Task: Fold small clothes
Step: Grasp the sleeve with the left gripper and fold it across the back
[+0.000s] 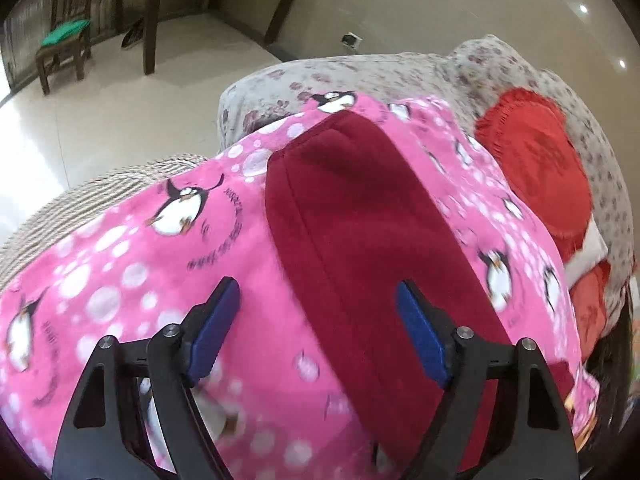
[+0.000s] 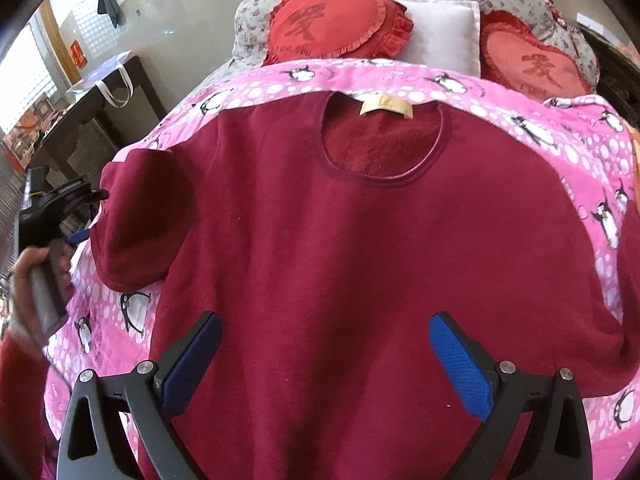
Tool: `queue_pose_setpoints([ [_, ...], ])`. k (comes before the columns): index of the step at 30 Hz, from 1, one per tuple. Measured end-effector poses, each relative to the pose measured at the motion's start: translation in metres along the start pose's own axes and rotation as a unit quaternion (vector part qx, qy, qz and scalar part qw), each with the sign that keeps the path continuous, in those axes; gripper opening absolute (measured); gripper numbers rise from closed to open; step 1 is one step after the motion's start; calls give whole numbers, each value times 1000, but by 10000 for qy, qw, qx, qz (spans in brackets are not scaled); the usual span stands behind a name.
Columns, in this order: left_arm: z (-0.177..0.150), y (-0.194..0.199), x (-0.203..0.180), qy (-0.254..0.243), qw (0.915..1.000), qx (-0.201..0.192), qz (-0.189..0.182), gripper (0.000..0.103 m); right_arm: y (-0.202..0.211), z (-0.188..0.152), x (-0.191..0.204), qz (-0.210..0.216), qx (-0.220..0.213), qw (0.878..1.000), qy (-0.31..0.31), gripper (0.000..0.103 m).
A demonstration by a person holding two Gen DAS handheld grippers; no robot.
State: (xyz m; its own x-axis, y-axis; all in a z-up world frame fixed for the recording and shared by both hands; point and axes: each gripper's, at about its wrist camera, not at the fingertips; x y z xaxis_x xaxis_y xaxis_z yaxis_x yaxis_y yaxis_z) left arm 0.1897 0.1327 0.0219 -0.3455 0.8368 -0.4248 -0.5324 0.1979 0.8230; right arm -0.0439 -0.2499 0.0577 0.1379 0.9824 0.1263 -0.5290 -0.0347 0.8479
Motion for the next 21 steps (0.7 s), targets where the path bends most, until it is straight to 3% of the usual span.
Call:
queue_pose_setpoints([
  [1, 2, -3, -2, -2, 10000, -46, 3, 77, -1, 1, 0, 59, 6, 10000, -34, 103],
  [3, 2, -8, -6, -134, 9998, -145, -17, 56, -4, 2, -2, 96, 29, 9999, -81, 103],
  [4, 1, -11, -9, -237, 9996, -109, -51, 34, -5, 2, -3, 94, 21, 9999, -105, 103],
  [7, 5, -12, -17, -464, 9988, -154, -10, 12, -8, 3, -7, 70, 41, 9998, -156, 103],
  [9, 6, -1, -27, -661, 9976, -195, -74, 10, -7, 3, -11, 77, 39, 9998, -205, 102],
  [13, -8, 61, -58, -985, 9897, -403, -962, 9, 5, 1, -20, 96, -124, 9995, -288, 102],
  [16, -39, 122, -100, -1520, 9706, -494, -1801, 9, 15, 1, -34, 36, -229, 9990, -395, 103],
  [19, -93, 168, -150, -2351, 9401, -455, -2428, 9, 26, 1, -52, -55, -346, 9977, -572, 103],
  [21, -139, 181, -180, -2841, 9174, -221, -2779, 9, 35, 0, -68, -167, -422, 9964, -721, 103],
])
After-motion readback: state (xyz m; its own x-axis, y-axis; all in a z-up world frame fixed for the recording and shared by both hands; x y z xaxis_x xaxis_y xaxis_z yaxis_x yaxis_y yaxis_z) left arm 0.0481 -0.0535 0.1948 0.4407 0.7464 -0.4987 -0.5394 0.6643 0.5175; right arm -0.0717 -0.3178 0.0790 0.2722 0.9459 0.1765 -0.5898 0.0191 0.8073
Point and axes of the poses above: each gripper's, at about its wrist camera, not at the fingertips, and y roughly against the way its jaws point, x to its left, z to its top, and after that the axes turned 6 degrees about y, right-handed
